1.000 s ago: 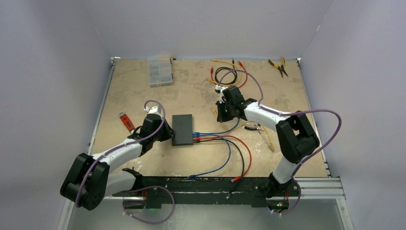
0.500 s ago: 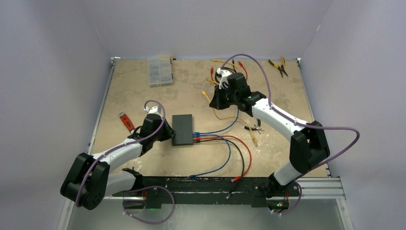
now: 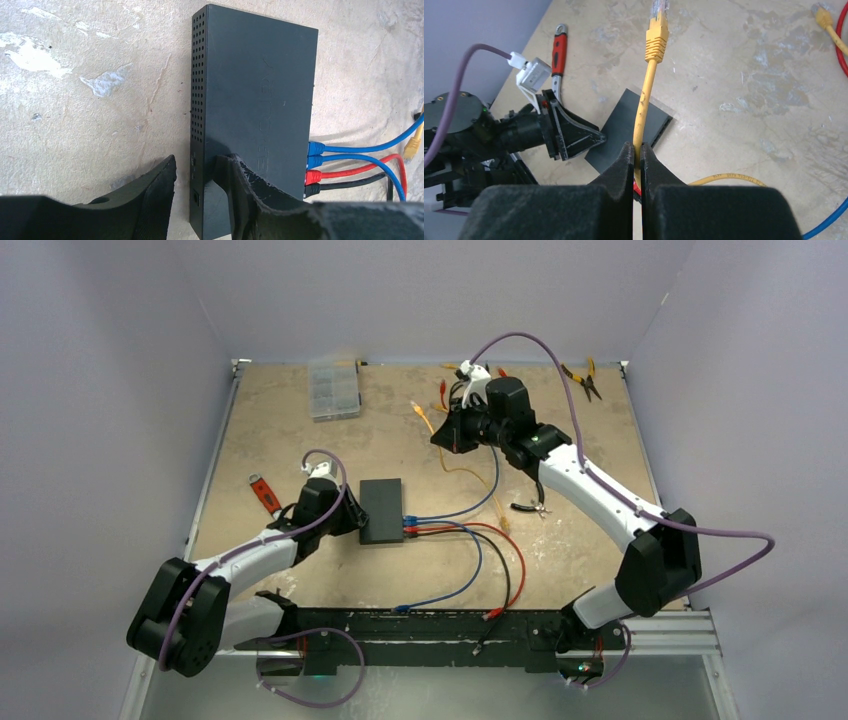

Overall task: Pull the plug from the switch port
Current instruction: Place the connector at the center of the board.

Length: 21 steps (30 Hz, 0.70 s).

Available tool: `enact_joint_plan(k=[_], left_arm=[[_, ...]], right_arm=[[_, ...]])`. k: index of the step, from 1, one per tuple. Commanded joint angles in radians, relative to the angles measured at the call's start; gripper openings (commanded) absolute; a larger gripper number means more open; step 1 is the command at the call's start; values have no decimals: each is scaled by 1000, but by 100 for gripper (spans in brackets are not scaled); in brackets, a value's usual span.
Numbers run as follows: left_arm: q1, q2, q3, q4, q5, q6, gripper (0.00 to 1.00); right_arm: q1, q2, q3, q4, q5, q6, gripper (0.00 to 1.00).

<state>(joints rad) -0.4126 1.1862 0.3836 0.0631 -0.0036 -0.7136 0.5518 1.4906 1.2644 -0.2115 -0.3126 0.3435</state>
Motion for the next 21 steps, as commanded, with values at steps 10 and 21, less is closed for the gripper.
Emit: enact_joint_plan(k=[10, 21], left_arm=[[-2, 31, -25, -43, 47, 36, 52], [-2, 49, -21, -34, 57, 37, 64]], right_arm=[[4, -61, 99, 102, -92, 29, 0], [4, -97, 113, 184, -159, 44, 0]])
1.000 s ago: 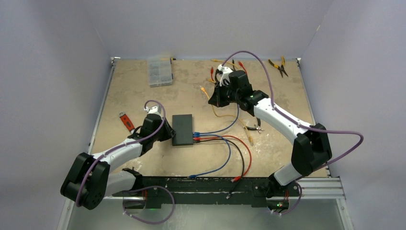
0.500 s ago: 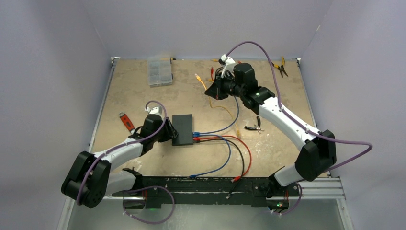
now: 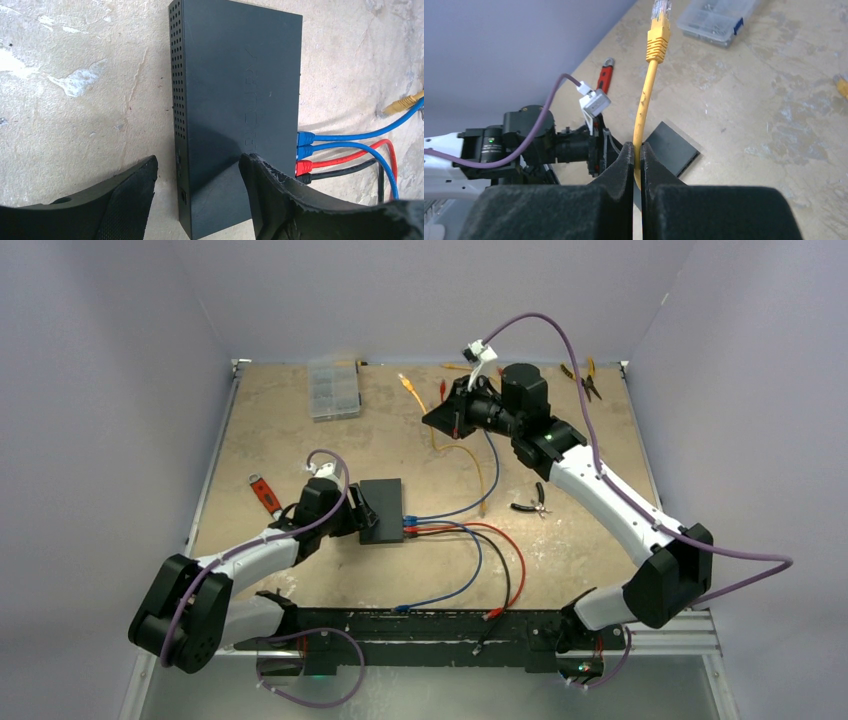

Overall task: Pull the plug from the switch port
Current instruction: Place the connector at the center of the board.

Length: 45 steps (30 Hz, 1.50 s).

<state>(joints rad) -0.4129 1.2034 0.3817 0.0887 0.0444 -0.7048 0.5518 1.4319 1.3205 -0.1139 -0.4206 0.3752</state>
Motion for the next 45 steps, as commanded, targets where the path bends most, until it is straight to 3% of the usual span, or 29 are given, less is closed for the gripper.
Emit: enact_joint_plan(k=[1, 8, 15, 23, 31, 45], left_arm=[[-1, 33, -18, -61, 8, 30, 65], [-1, 33, -19, -62, 8, 29, 65], [-1, 35, -22, -60, 7, 28, 65], [-1, 52, -24, -49, 9, 28, 66], [-1, 64, -22, -44, 15, 30, 66], [-1, 35, -37, -40, 13, 30, 70]], right_arm=[[4, -40, 60, 92, -60, 16, 0], [4, -24, 117, 123, -159, 23, 0], [5, -34, 133, 151, -155, 20, 0], [3, -15, 95, -14, -41, -31, 0], [4, 121, 41, -88, 93, -99, 0], [4, 179, 104, -26, -90, -36, 0]])
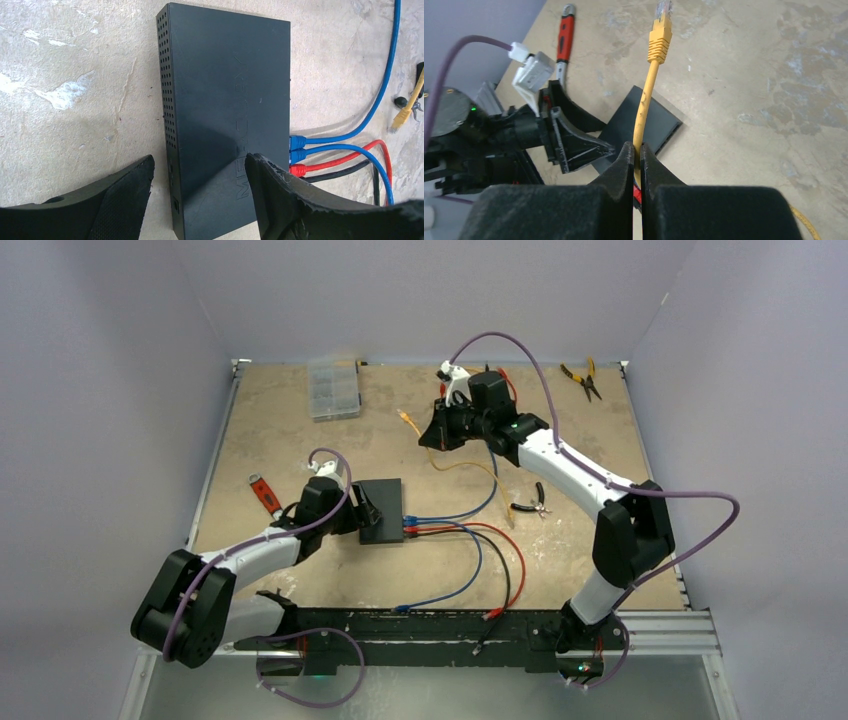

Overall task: Pull the plug from the switch port
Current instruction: Place the connector at the center of the board.

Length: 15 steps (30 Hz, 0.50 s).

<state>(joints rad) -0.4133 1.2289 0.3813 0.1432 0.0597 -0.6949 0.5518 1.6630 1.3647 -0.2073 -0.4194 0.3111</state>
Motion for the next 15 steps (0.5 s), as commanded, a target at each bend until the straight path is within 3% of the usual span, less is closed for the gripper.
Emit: enact_joint_plan(k=[1, 15], left_arm=[[-1, 12, -36, -93, -2, 20, 70], [-1, 20, -37, -84, 7, 23, 71]], right_arm=[[4, -59, 63, 75, -114, 44, 0], [4, -85, 211, 110, -112, 93, 0]])
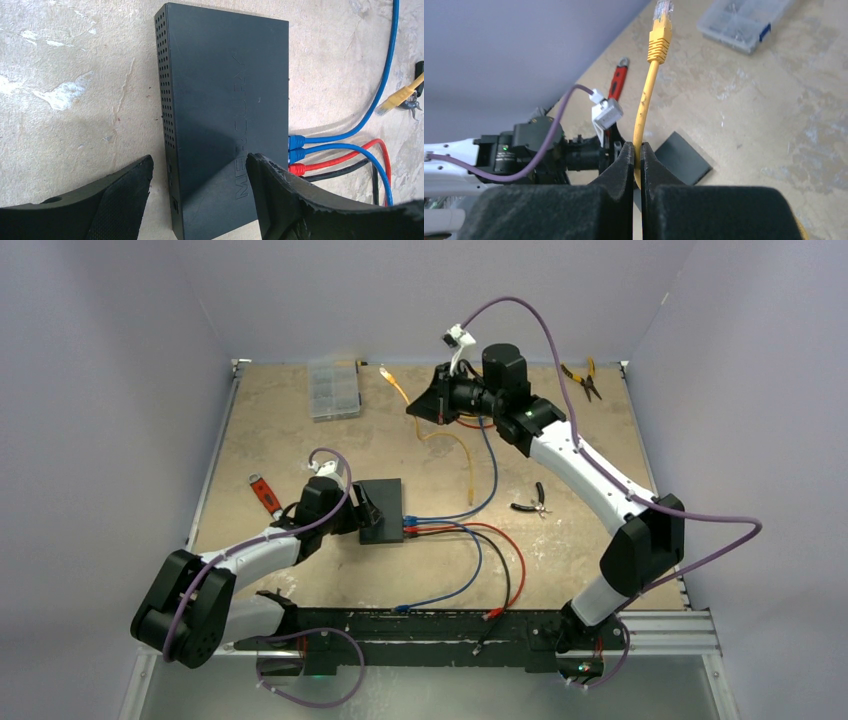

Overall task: Pull the plug from the switch port
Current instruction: Place the connector at the center of the board.

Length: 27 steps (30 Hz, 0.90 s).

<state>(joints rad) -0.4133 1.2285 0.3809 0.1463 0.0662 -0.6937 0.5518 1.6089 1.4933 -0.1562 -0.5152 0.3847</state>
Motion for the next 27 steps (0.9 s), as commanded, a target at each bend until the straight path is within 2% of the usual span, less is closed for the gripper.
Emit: enact_joint_plan(k=[1, 8, 13, 21, 27], left_arm=[[-1, 21, -37, -88, 1, 22, 71], [-1, 19, -37, -86, 4, 25, 72], [-2, 22, -35, -88, 6, 24, 72], [-1, 27, -30, -90, 6, 26, 72], [-1, 32, -30, -87, 8, 29, 72]], right_arm=[[4, -23, 97, 66, -27, 23, 0], [-12, 69, 178, 114, -115, 62, 0], [-78, 129, 154, 258, -238, 169, 0], [-146, 256, 236, 308, -278, 240, 0], [-184, 319, 279, 435, -337, 365, 0]])
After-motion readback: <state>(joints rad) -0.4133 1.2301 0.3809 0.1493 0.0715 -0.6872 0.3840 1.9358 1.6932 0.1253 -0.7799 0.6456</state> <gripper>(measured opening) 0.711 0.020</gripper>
